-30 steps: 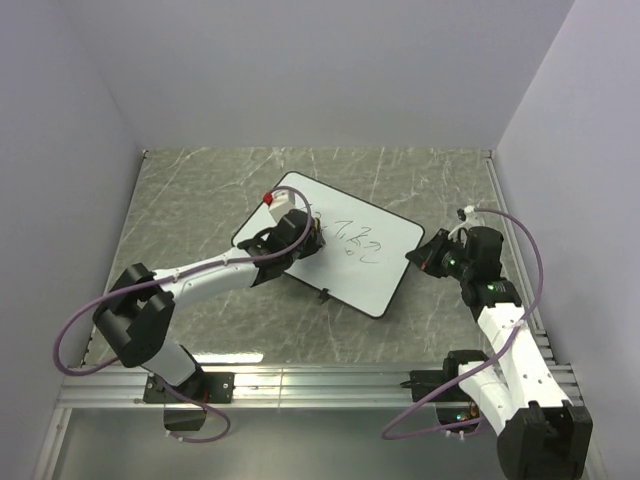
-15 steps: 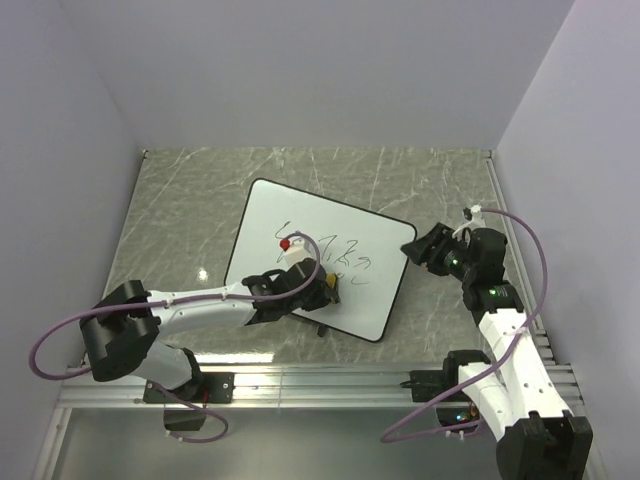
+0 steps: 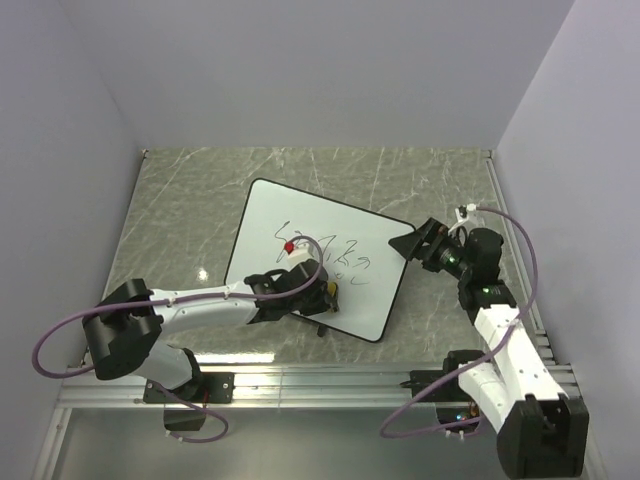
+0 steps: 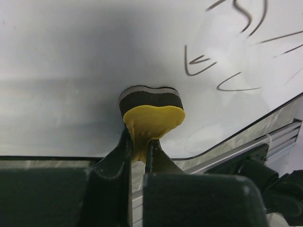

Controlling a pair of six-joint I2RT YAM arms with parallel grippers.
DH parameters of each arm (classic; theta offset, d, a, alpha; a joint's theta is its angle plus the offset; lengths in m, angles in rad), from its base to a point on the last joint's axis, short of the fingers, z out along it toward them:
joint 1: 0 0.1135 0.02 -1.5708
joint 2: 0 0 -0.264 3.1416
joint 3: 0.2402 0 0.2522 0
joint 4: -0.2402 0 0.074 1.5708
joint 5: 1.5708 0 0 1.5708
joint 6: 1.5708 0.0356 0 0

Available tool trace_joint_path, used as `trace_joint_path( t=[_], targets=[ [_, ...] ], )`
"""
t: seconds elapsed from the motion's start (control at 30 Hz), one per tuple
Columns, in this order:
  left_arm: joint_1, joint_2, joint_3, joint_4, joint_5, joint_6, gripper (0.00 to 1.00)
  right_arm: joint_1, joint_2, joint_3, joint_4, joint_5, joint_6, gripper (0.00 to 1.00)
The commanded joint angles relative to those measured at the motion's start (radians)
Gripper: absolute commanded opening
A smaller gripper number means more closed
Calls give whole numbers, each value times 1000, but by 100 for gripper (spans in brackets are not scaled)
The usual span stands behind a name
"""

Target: Erase the whiteboard

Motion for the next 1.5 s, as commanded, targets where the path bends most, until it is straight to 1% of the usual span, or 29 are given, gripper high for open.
trace_joint_path(
  t=[0.0, 0.03, 0.07, 0.1, 0.13, 0.17, 0.27, 0.33, 0.43, 0.47, 0.53, 0.57, 0.63, 0.67, 0.7, 0.73, 0.8, 0.9, 0.97, 1.0, 1.03, 1.1, 1.13, 1.2, 1.23, 1.3, 1.37, 1.43, 1.47],
  targets=[
    [15, 95, -59, -283, -17, 46, 0, -6, 68, -65, 230, -66, 51, 99],
    [16, 96, -59, -286, -15, 44, 0, -6, 79, -76, 258, -68, 56, 99],
    [16, 96, -55, -289, -14, 47, 0, -32, 91, -99, 290, -80, 69, 98],
    [16, 93, -55, -287, -11, 46, 0, -37, 117, -111, 369, -97, 80, 95],
    [15, 95, -55, -286, -7, 47, 0, -40, 131, -119, 402, -107, 91, 93],
    [15, 96, -56, -280, -3, 47, 0, -41, 149, -123, 461, -136, 106, 87],
    [16, 110, -58, -267, 6, 46, 0, -43, 197, -117, 538, -183, 135, 77],
    [15, 124, -56, -257, 13, 43, 0, -41, 203, -113, 558, -193, 158, 74],
    [15, 139, -56, -235, 25, 40, 0, -40, 203, -108, 612, -230, 195, 65],
    [13, 142, -58, -228, 28, 38, 0, -40, 204, -105, 627, -242, 201, 60],
    [10, 150, -55, -220, 26, 32, 0, -40, 204, -96, 620, -270, 192, 53],
    [10, 152, -53, -212, 25, 30, 0, -41, 200, -94, 602, -276, 183, 44],
    [9, 159, -44, -211, 22, 26, 0, -40, 200, -90, 582, -290, 160, 30],
    [4, 164, -29, -211, 14, 24, 0, -40, 200, -91, 571, -295, 152, 18],
    [3, 167, -18, -214, 8, 26, 0, -40, 200, -93, 569, -298, 151, 13],
    [-6, 172, 8, -217, 2, 26, 0, -40, 201, -97, 569, -308, 146, 5],
    [-14, 184, 36, -230, -15, 26, 0, -38, 198, -99, 559, -316, 137, 0],
    [-31, 196, 102, -255, -46, 29, 0, -38, 188, -106, 554, -319, 125, 0],
    [-51, 198, 175, -272, -73, 42, 0, -27, 180, -108, 552, -321, 120, 0],
    [-56, 199, 204, -284, -108, 49, 0, -23, 177, -109, 549, -321, 116, 0],
    [-60, 205, 270, -305, -121, 55, 0, -21, 175, -110, 548, -321, 106, 0],
    [-63, 225, 339, -324, -151, 81, 0, -15, 169, -111, 534, -316, 99, 0],
    [-65, 234, 408, -329, -158, 92, 0, -15, 169, -116, 535, -315, 94, 0],
    [-66, 280, 477, -330, -173, 127, 0, -15, 162, -123, 534, -310, 94, 0],
    [-68, 300, 543, -344, -181, 133, 0, -15, 160, -125, 531, -310, 93, 0],
    [-66, 354, 599, -350, -196, 147, 0, -15, 151, -123, 514, -310, 85, 0],
    [-68, 376, 639, -312, -204, 158, 0, -15, 140, -120, 493, -305, 83, 0],
    [-69, 371, 630, -268, -216, 164, 0, -15, 128, -119, 479, -299, 82, 0],
    [-71, 351, 613, -193, -219, 171, 0, -15, 126, -117, 474, -298, 80, 0]
  ],
)
